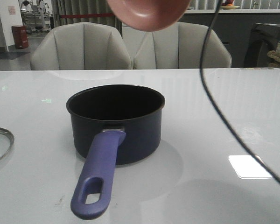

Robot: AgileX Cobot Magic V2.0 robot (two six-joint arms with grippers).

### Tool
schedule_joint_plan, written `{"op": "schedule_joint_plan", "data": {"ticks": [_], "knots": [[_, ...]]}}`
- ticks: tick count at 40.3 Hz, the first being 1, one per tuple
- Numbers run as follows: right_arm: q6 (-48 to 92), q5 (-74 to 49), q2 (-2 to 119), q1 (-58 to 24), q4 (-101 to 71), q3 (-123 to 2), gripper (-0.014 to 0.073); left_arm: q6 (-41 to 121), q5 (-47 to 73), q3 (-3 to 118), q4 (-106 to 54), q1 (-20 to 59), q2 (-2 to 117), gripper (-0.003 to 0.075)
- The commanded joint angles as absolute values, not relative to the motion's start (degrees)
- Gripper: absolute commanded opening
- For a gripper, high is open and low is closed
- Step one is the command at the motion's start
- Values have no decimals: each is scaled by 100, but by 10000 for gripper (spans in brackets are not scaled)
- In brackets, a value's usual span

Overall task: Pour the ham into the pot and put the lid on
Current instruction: 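Carry the empty pink bowl back and set it on the table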

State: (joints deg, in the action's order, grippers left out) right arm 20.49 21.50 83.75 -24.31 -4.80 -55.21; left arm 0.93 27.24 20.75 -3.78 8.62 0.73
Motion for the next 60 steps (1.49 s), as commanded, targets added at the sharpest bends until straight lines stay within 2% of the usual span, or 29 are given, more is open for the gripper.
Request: {"op": "schedule_joint_plan", "data": {"ticks": [1, 19, 27, 33, 48, 60], "knots": [[1607, 1577, 7867, -2093, -504, -5684, 143, 79, 2244, 2226, -401, 886, 148, 533], [-30, -2383, 7545, -582, -717, -5965, 143, 79, 2244, 2226, -401, 886, 148, 533], [59, -3563, 7955, 155, -1509, -6069, 143, 79, 2244, 2226, -401, 886, 148, 533], [803, -4621, 8493, 448, -1720, -6437, 143, 79, 2244, 2226, -401, 886, 148, 533], [880, -4746, 9621, 489, -1352, -6652, 143, 79, 2244, 2226, -401, 886, 148, 533], [950, -4764, 9995, 480, -1358, -6652, 147, 79, 2244, 2226, -401, 886, 148, 533]]}}
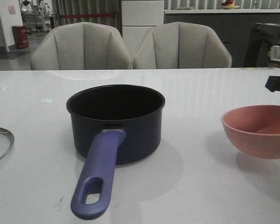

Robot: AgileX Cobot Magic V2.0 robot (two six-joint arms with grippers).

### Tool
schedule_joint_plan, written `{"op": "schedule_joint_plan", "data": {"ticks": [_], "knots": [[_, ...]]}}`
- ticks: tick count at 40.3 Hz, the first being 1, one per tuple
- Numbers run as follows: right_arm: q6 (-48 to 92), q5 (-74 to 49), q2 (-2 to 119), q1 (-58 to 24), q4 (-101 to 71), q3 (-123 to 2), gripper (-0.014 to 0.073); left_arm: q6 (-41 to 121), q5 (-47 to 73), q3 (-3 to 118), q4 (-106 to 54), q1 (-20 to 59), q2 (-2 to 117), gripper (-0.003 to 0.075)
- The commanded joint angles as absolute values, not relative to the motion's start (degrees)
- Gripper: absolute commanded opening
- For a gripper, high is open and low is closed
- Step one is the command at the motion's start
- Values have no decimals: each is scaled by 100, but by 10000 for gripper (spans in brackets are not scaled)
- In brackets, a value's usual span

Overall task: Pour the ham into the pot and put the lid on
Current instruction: 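Carry the empty pink bowl back and set it on the table, then release the pink bowl and raise the right gripper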

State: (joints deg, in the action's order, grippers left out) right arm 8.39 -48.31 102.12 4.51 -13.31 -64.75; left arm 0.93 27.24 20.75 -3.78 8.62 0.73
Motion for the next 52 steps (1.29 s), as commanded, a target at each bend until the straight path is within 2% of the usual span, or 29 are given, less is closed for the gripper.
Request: {"op": "schedule_joint_plan", "data": {"ticks": [1, 5, 10, 14, 26, 42, 52], "knots": [[976, -4746, 10002, 480, -1358, -6652, 155, 79, 2244, 2226, -401, 886, 148, 533], [1097, -4746, 10002, 472, -1358, -6652, 242, 79, 2244, 2226, -401, 886, 148, 533], [1129, -4753, 10002, 472, -1358, -6652, 456, 79, 2244, 2226, -401, 886, 148, 533], [1148, -4786, 10002, 472, -1358, -6653, 561, 79, 2244, 2226, -401, 886, 148, 533], [1671, -4727, 9484, 472, -1376, -6826, 563, 79, 2244, 2226, -401, 886, 148, 533], [2162, -4510, 7501, 96, -1781, -6698, 563, 79, 2244, 2226, -401, 886, 148, 533], [2162, -3823, 5963, -292, -1781, -5853, 563, 79, 2244, 2226, -401, 886, 148, 533]]}}
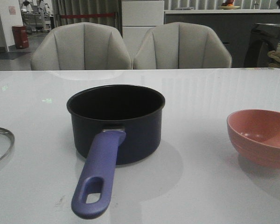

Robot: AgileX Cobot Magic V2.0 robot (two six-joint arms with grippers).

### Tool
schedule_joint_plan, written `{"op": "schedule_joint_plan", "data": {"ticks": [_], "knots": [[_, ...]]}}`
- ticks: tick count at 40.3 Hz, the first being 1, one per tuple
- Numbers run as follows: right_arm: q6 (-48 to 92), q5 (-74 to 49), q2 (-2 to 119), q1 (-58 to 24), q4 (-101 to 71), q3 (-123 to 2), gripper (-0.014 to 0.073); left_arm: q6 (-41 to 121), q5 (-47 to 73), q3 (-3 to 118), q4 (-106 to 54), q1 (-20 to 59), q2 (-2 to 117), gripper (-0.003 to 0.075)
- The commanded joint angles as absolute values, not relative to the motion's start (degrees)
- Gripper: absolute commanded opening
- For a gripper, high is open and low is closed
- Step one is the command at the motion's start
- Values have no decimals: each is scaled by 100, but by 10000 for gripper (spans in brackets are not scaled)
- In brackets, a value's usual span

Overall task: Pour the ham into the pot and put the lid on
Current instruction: 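Release the pink bowl and raise the right gripper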

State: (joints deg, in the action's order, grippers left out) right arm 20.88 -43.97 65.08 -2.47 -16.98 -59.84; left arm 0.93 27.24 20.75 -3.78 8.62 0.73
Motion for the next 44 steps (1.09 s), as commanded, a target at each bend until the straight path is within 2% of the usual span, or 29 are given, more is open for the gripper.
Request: {"op": "schedule_joint_plan", "data": {"ticks": [1, 16, 32, 44], "knots": [[2162, -3743, 5782, -297, -1781, -5716, 563, 79, 2244, 2226, -401, 886, 148, 533], [2162, -2535, 3398, -775, -1902, -3909, 563, 79, 2244, 2226, -401, 886, 148, 533], [2152, -1677, 637, -793, -2010, -1999, 563, 79, 2244, 2226, -401, 886, 148, 533], [2152, -1549, 152, -793, -2010, -1532, 563, 79, 2244, 2226, -401, 886, 148, 533]]}}
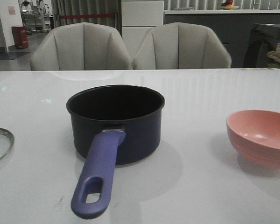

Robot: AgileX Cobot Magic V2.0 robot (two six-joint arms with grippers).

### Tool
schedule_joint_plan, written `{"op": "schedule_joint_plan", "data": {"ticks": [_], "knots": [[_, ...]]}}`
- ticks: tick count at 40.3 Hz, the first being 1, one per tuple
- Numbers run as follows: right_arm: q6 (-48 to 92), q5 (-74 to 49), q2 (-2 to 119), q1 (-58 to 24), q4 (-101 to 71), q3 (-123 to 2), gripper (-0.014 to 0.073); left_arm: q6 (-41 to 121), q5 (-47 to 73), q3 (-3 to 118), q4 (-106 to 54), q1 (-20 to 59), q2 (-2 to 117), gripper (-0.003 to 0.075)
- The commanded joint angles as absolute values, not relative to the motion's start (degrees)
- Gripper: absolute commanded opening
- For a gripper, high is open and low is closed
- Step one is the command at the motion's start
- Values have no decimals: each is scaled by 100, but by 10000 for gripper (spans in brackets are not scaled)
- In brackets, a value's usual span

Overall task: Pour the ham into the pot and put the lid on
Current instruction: 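Release the pink bowl and raise the right gripper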

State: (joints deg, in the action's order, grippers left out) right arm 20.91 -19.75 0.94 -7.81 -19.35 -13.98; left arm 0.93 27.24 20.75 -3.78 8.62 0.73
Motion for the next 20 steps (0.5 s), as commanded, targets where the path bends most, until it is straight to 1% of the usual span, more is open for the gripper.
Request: {"op": "schedule_joint_plan", "data": {"ticks": [1, 9, 11, 14, 17, 20], "knots": [[2152, -1555, 152, -793, -2010, -1532, 563, 79, 2244, 2226, -401, 886, 148, 533], [2152, -1550, 152, -793, -2035, -1532, 560, 79, 2244, 2226, -401, 886, 148, 533], [2152, -1529, 152, -793, -2059, -1532, 547, 79, 2244, 2226, -401, 886, 148, 533], [2152, -1527, 152, -793, -2078, -1532, 493, 79, 2244, 2226, -401, 886, 148, 533], [2152, -1519, 152, -793, -2078, -1532, 403, 79, 2244, 2226, -401, 886, 148, 533], [2152, -1519, 152, -793, -2078, -1532, 292, 79, 2244, 2226, -401, 886, 148, 533]]}}
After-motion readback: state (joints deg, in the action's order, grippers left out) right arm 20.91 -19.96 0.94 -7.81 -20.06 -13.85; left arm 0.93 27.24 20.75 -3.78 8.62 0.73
